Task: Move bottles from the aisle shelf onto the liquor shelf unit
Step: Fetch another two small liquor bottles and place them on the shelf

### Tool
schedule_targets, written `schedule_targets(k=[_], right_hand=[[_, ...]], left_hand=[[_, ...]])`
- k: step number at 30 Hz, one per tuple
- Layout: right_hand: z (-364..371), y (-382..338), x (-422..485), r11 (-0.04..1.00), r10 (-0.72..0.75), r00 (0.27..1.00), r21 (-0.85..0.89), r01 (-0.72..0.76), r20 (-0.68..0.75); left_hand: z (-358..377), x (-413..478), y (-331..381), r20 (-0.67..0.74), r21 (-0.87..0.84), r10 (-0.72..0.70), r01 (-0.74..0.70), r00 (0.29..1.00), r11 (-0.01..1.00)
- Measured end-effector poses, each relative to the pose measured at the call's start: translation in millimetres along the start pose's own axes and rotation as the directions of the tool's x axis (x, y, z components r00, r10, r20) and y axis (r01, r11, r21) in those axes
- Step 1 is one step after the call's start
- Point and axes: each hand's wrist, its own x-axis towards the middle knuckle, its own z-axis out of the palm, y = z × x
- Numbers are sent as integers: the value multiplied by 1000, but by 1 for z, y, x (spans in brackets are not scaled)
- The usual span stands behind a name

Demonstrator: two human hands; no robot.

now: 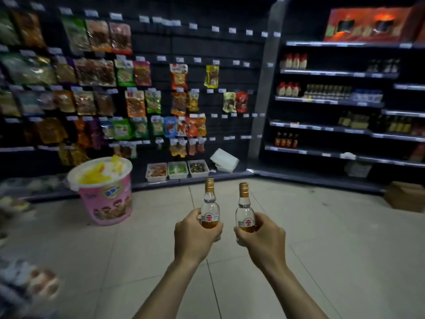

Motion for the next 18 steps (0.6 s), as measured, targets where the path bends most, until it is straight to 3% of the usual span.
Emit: schedule_targets(k=[10, 18], right_hand=[[-15, 104, 161, 996, 82, 992, -11, -84, -100], [-41, 199, 324, 994, 106, 987, -8, -108, -120]], left_hand=[[155, 138, -1, 189, -9, 59, -58, 980, 998], [311, 257, 20, 235, -15, 85, -84, 968, 996]])
